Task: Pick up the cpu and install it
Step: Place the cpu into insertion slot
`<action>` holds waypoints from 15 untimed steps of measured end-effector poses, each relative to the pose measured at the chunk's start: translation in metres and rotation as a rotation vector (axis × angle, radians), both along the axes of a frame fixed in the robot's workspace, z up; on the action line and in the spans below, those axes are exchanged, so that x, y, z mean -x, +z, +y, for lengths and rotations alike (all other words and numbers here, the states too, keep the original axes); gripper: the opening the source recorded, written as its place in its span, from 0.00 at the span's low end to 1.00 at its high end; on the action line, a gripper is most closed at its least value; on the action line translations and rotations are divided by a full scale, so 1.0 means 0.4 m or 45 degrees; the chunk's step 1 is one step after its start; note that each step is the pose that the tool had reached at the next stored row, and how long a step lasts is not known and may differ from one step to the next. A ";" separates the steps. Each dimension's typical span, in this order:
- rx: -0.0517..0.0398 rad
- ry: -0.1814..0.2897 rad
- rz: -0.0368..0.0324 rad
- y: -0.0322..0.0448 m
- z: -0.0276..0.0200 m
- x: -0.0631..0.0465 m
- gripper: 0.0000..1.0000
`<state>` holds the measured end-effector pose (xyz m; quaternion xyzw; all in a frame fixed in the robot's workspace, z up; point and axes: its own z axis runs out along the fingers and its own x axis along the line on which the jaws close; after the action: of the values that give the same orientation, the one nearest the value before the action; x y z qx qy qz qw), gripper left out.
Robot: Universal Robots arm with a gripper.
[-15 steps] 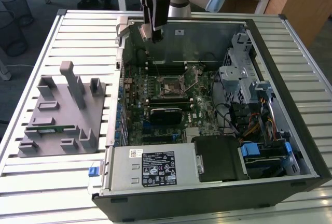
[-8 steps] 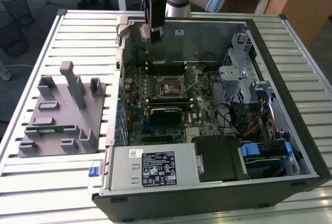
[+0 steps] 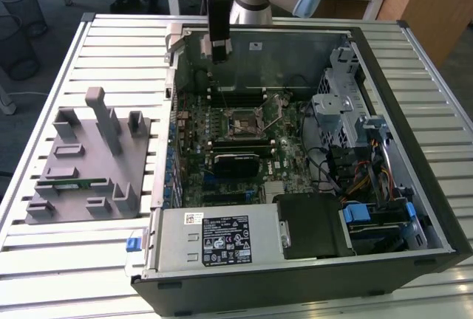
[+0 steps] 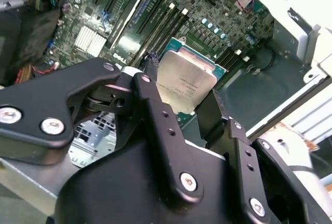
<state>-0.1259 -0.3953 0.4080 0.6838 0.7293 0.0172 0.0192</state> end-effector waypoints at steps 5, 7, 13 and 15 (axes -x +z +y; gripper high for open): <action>0.004 -0.074 -0.0001 -0.001 0.002 0.000 0.54; 0.005 -0.080 -0.0001 -0.002 0.004 -0.001 0.54; 0.005 -0.081 0.0014 -0.006 0.021 -0.019 0.54; 0.005 -0.081 0.0020 -0.007 0.022 -0.024 0.54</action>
<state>-0.1164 -0.3865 0.4052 0.7065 0.7073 0.0146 0.0205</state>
